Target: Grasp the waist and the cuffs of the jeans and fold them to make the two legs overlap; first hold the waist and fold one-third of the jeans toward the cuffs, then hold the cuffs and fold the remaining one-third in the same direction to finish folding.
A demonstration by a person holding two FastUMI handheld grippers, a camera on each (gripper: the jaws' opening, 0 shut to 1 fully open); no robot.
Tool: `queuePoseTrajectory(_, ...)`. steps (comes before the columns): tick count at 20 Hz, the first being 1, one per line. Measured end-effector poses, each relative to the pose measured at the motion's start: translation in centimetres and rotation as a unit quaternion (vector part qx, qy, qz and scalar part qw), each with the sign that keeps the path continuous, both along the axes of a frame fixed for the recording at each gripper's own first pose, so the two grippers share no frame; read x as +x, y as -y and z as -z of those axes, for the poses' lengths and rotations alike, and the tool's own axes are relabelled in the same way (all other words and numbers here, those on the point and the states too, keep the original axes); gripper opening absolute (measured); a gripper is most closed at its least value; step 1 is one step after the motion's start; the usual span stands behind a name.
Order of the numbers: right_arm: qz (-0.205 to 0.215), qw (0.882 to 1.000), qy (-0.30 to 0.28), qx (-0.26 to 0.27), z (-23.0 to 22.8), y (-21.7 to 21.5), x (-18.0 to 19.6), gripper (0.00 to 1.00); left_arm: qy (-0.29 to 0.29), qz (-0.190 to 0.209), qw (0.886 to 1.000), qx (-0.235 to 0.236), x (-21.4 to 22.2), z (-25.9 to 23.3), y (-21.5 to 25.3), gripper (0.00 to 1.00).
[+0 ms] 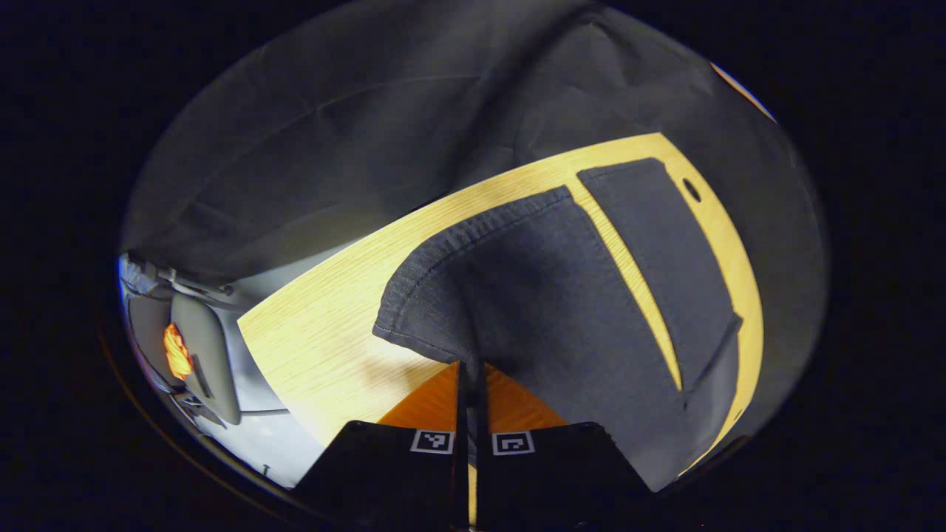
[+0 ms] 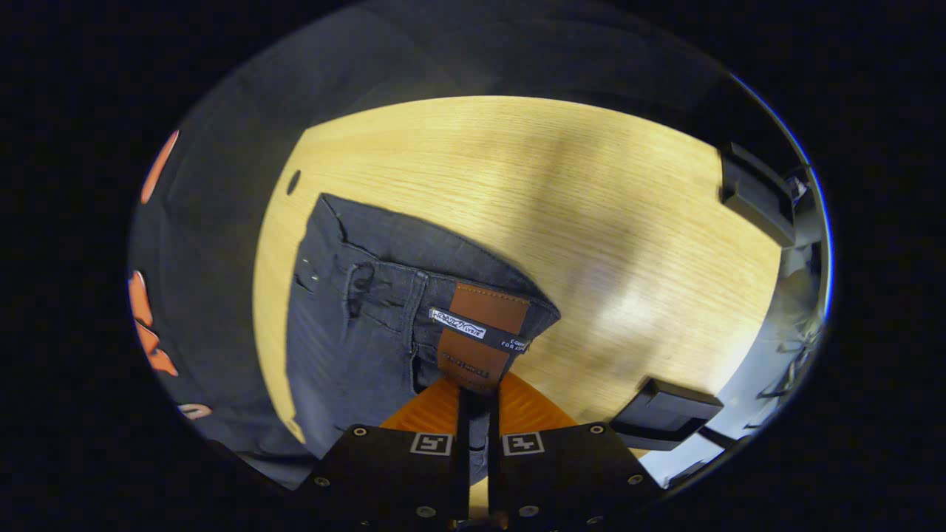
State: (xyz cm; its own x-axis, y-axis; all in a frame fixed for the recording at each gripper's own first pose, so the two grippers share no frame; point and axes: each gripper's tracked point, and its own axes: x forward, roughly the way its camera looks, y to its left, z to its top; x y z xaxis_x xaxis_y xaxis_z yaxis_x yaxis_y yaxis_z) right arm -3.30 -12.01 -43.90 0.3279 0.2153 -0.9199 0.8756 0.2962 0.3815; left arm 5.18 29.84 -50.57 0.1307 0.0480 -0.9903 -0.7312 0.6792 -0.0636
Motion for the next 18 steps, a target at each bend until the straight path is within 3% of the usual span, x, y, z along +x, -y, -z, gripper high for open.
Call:
queuePoseTrajectory(1,0.003,1.000,0.023,0.007,-0.8,0.0,0.3,0.11,0.028,-0.011,0.999,-0.011,1.3,-0.8,0.3,0.05)
queuePoseTrajectory(4,0.017,0.997,0.081,0.005,-3.1,0.1,1.9,0.11,0.093,0.008,0.995,-0.026,4.1,-3.5,1.0,0.01)
queuePoseTrajectory(11,0.013,0.985,0.172,0.014,-9.1,-1.1,6.4,0.10,0.175,0.048,0.983,-0.036,9.1,-8.5,2.7,0.01)
queuePoseTrajectory(14,0.016,0.986,0.168,-0.004,-10.0,-0.7,7.6,0.10,0.199,0.053,0.978,-0.031,11.7,-10.0,2.6,0.01)
queuePoseTrajectory(16,0.025,0.987,0.160,-0.005,-10.5,-0.7,8.5,0.10,0.195,0.014,0.980,-0.044,13.8,-9.7,2.6,0.01)
queuePoseTrajectory(18,0.036,0.987,0.156,-0.003,-11.4,-0.9,9.7,0.10,0.191,0.013,0.980,-0.052,15.1,-9.2,2.6,0.01)
